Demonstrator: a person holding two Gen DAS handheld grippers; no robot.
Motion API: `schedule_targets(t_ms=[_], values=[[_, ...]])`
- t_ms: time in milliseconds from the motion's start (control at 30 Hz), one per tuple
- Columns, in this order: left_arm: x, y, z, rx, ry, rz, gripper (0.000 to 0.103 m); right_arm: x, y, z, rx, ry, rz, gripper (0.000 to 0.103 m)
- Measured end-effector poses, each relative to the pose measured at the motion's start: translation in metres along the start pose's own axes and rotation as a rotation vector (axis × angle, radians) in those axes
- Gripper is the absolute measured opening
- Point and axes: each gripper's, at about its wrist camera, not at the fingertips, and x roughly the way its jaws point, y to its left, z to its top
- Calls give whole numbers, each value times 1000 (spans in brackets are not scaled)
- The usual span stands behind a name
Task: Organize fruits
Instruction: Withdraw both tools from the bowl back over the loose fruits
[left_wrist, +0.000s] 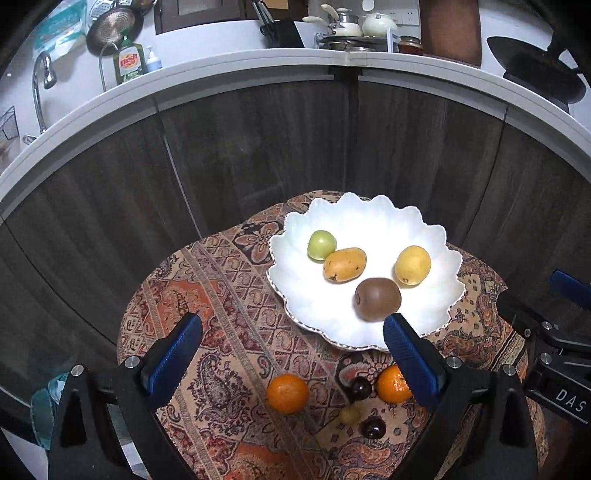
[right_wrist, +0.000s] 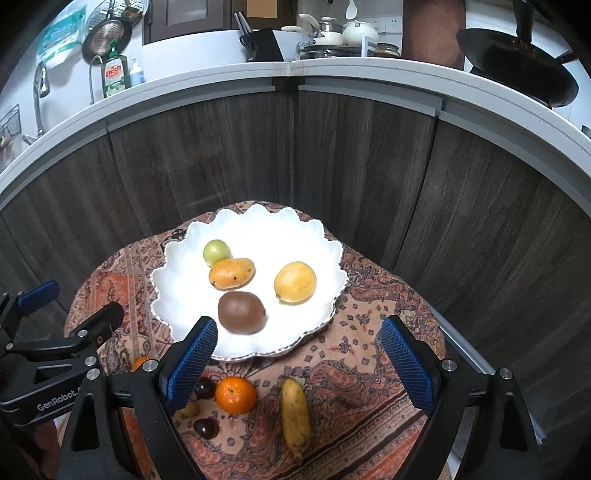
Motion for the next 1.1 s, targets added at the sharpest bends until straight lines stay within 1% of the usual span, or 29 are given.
schedule_targets(t_ms=[233,567,733,1000,1100], values=[[-2,4,-9,-4,12,14,100,-3,3,-6,-11,-1,-4,91],[4,0,-28,7,41,8,100,4,3,-25,-16,30,-10,91],[11,-4,-41,7,77,1,100,10,2,-37,-22,50,-2,90],[24,-9,-67,10,119,0,99,27,-1,-57,-34,86,-17,89],[30,-10,-79,11,140,2,99,34,-2,-67,-44,101,-23,87]])
